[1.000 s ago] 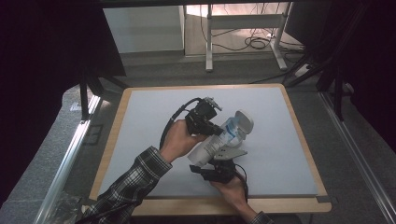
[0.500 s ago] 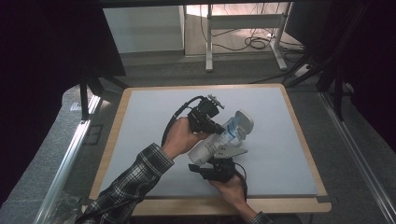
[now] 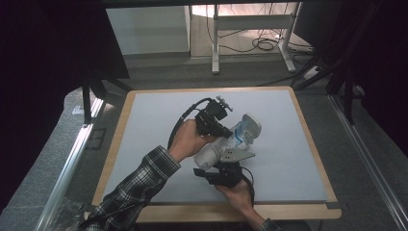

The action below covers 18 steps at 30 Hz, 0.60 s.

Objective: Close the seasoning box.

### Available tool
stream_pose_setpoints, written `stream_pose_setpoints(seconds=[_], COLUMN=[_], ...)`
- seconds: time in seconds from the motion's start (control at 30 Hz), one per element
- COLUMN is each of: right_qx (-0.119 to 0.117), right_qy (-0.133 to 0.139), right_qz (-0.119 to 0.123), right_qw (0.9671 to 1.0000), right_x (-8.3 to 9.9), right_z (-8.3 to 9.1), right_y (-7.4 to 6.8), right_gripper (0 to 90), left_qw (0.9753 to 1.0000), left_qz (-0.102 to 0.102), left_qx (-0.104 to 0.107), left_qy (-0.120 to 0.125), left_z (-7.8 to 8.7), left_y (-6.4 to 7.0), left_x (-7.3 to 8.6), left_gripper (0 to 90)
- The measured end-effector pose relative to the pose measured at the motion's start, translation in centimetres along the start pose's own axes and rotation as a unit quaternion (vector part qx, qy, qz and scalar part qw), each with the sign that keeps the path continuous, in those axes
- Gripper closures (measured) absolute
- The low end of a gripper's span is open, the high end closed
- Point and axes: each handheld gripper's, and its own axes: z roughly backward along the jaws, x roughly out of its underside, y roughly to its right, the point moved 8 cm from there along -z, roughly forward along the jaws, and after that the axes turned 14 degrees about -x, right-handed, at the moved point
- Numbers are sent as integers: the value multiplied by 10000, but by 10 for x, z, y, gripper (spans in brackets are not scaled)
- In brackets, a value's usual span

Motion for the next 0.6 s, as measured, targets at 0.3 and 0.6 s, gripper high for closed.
stream_pose_setpoints(seconds=[0.3, 0.6], right_qx=[-49, -88], right_qy=[46, 85], right_qz=[-63, -90], right_qw=[10000, 9999], right_x=[-2, -4], right_z=[0, 0], right_y=[-2, -3], right_gripper=[581, 581], left_qw=[10000, 9999], left_qz=[-3, -35], left_qx=[9, 11], left_qy=[-58, -113], left_z=[-1, -3], left_y=[0, 1], left_x=[-2, -3], left_gripper=[890, 890])
